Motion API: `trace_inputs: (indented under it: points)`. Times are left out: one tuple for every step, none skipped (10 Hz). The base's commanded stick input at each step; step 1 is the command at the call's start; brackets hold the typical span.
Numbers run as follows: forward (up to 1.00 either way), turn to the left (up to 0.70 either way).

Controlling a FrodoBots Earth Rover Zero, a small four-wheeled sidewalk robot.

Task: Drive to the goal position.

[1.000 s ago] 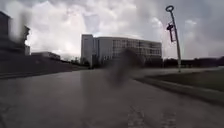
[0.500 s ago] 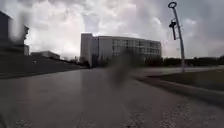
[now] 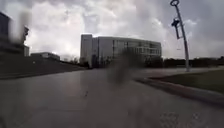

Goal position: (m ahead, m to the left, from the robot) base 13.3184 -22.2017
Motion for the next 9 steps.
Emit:
trace_inputs:
  points:
    - [0.70,0.00]
    - [0.70,0.00]
    - [0.70,0.00]
    - [0.70,0.00]
    - [0.70,0.00]
    - [0.70,0.00]
    - [0.70,0.00]
    - [0.70,0.00]
    - [0.70,0.00]
